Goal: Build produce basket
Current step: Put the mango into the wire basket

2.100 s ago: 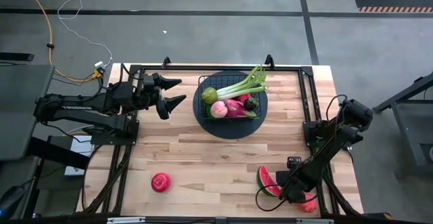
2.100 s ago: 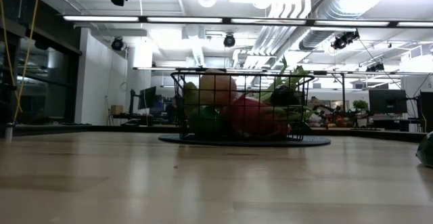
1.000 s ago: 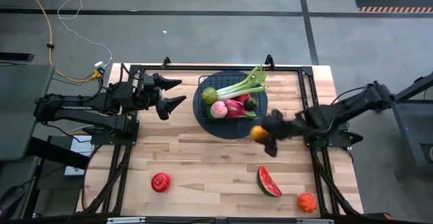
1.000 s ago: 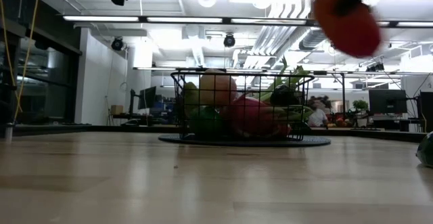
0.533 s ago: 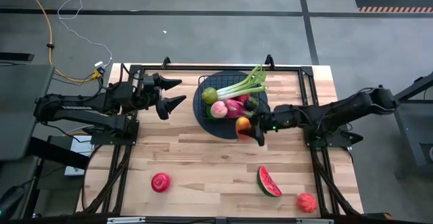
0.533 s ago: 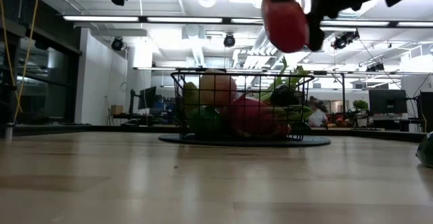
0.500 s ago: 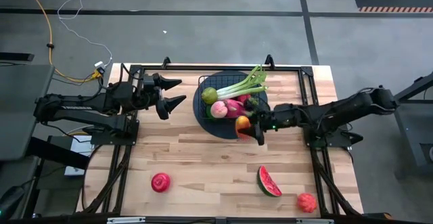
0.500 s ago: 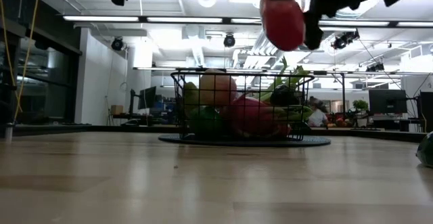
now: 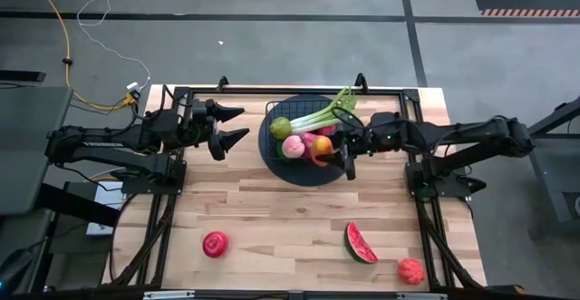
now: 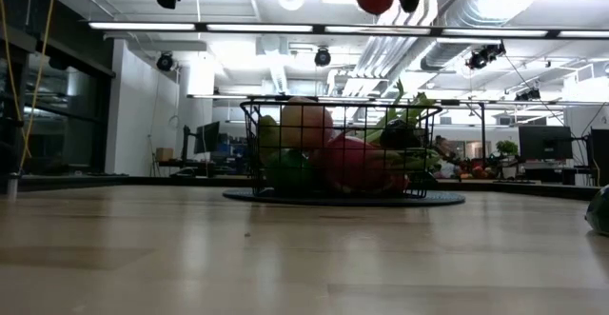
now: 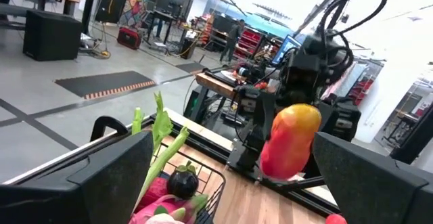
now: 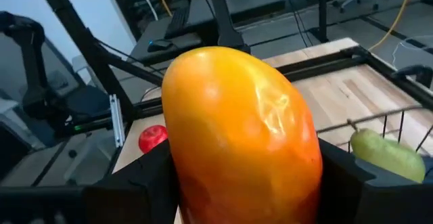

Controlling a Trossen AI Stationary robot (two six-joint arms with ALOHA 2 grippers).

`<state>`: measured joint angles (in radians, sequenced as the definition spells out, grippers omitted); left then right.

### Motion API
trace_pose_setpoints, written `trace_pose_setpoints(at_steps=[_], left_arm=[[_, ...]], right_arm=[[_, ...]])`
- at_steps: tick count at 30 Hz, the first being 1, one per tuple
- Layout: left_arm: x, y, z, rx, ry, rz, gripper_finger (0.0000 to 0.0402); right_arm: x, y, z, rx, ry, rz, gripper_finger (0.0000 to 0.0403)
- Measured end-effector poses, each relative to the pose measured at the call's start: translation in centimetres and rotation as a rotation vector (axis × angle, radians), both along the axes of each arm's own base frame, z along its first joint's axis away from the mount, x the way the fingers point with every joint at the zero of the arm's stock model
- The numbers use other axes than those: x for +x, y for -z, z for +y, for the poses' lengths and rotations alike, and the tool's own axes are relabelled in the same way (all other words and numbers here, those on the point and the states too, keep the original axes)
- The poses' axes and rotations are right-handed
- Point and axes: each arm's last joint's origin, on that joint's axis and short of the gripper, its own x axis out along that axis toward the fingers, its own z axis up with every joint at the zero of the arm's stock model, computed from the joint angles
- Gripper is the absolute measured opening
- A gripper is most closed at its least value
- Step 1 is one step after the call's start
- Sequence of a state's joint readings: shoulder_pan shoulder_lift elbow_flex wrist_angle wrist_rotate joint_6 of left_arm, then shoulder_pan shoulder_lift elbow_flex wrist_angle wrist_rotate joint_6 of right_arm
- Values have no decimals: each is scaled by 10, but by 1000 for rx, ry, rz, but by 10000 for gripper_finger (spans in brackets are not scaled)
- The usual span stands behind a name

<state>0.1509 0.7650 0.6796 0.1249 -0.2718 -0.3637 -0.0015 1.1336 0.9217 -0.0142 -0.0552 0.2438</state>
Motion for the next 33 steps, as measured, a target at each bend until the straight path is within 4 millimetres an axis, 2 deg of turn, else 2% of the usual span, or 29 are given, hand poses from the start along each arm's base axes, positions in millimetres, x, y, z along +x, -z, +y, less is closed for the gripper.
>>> trace_pose_setpoints(at_steps=[7, 19, 22, 25, 28, 33], left_arm=[[0, 0, -1, 2, 41, 0, 392], [1, 0, -1, 10, 50, 3, 392], [1, 0, -1, 10, 48, 3, 392], [1, 0, -1, 10, 48, 3, 392], [1, 0, -1, 9, 43, 4, 392], [1, 0, -1, 9, 40, 4, 392]], right_arm=[[-1, -17, -8, -92, 5, -17, 236], [-2, -15, -12, -80, 9, 5, 236], [0, -13, -16, -123, 79, 25, 236], [9, -18, -31, -142, 177, 70, 236], [24, -20, -50, -146, 225, 210, 236], [55, -4, -78, -158, 250, 486, 236]])
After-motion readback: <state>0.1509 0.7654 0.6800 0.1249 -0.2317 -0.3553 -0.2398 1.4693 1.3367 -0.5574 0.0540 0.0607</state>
